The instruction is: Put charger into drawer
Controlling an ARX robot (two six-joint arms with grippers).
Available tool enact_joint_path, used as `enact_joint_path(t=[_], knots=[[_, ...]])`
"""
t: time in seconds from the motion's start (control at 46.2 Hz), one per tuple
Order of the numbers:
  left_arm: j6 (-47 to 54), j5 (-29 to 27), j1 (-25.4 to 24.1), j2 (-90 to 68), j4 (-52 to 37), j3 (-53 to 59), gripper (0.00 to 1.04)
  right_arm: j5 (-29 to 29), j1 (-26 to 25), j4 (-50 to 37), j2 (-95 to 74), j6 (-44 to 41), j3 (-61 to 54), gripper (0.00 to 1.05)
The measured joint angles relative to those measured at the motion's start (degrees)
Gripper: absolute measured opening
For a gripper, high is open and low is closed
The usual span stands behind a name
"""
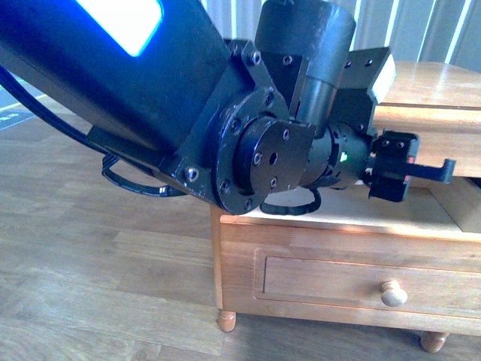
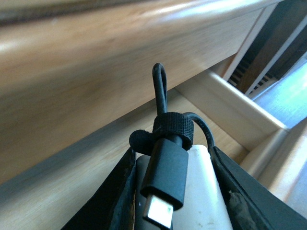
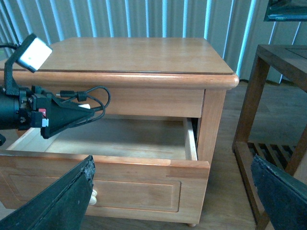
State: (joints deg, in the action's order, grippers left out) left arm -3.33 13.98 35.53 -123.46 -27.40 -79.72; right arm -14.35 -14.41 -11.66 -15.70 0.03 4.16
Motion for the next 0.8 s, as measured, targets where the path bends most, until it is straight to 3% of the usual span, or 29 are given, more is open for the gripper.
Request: enact_joint_path(t=[0.173,0.303,0.519,0.801], knots=[[-1.0,-1.8,-1.1,-2.6,0.4,-0.5,0.41,0.0,0.0,0.0,0.0,0.0,0.0,0.96],[-1.2,-2.8,-1.4,-3.2,0.7,-0.7,0.68,0.0,0.0,0.0,0.0,0.0,0.0,0.96],[-0.9,-4.2,-0.9,-2.2,0.3,-1.0,0.98,0.0,0.0,0.0,0.0,0.0,0.0,0.96],[2.2,-10.7,0.7,8.3,-0.4,3.4,0.99,0.0,0.0,0.0,0.0,0.0,0.0,0.96]])
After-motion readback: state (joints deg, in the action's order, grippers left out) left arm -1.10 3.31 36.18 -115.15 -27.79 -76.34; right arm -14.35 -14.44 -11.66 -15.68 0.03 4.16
